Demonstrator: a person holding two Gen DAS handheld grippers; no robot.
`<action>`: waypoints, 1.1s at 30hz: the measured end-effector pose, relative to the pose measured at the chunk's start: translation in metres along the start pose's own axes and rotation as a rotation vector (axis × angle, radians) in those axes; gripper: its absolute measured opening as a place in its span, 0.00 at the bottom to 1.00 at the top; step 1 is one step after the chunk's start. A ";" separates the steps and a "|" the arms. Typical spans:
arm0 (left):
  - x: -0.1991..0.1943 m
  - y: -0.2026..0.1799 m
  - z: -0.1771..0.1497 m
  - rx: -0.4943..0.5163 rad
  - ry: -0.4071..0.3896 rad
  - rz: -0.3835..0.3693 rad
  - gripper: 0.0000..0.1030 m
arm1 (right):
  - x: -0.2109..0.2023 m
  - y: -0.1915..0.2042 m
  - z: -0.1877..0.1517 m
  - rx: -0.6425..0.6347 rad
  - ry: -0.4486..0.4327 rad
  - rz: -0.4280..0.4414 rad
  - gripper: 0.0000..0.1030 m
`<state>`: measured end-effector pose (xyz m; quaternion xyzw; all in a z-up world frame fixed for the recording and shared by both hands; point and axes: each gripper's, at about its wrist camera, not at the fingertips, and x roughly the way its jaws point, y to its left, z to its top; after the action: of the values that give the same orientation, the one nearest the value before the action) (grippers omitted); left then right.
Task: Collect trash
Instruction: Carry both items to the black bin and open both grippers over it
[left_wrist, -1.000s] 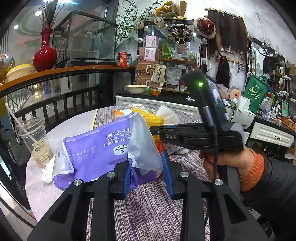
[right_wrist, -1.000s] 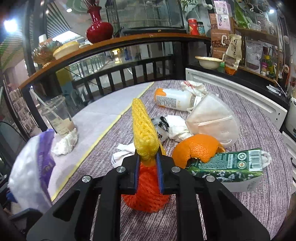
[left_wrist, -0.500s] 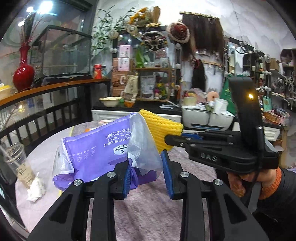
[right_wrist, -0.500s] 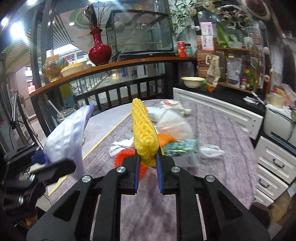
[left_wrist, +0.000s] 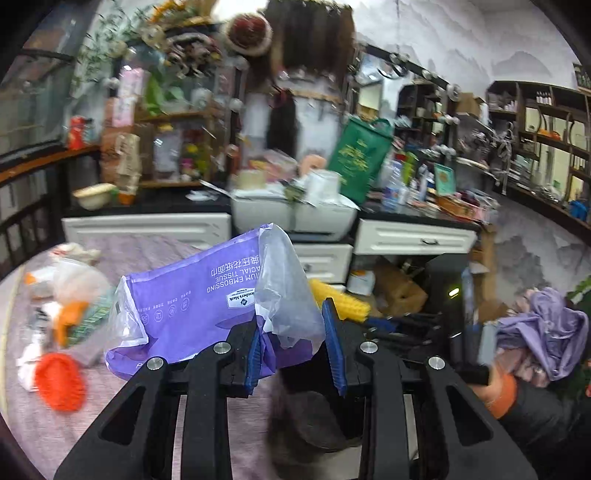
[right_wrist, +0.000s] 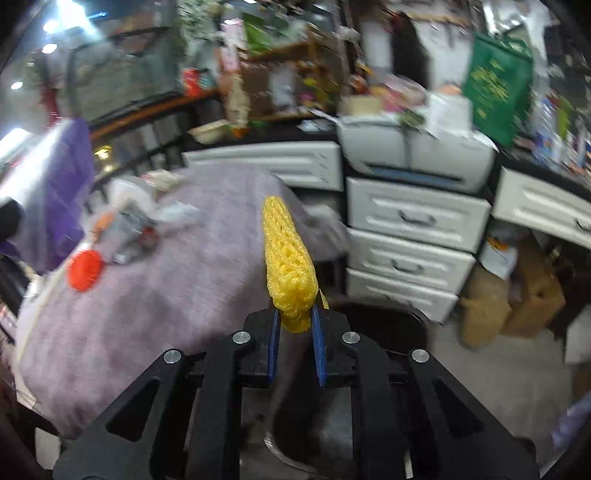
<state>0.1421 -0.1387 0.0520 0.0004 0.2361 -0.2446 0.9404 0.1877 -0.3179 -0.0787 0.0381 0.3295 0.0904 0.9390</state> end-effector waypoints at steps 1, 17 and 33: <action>0.012 -0.007 0.000 -0.006 0.025 -0.029 0.29 | 0.009 -0.010 -0.008 0.021 0.024 -0.013 0.16; 0.114 -0.052 -0.030 -0.049 0.262 -0.159 0.29 | 0.106 -0.073 -0.123 0.242 0.263 -0.081 0.23; 0.166 -0.093 -0.055 -0.020 0.348 -0.222 0.29 | 0.017 -0.112 -0.146 0.305 0.065 -0.269 0.68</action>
<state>0.2019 -0.2906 -0.0599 0.0072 0.3963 -0.3406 0.8526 0.1258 -0.4229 -0.2183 0.1326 0.3715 -0.0858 0.9149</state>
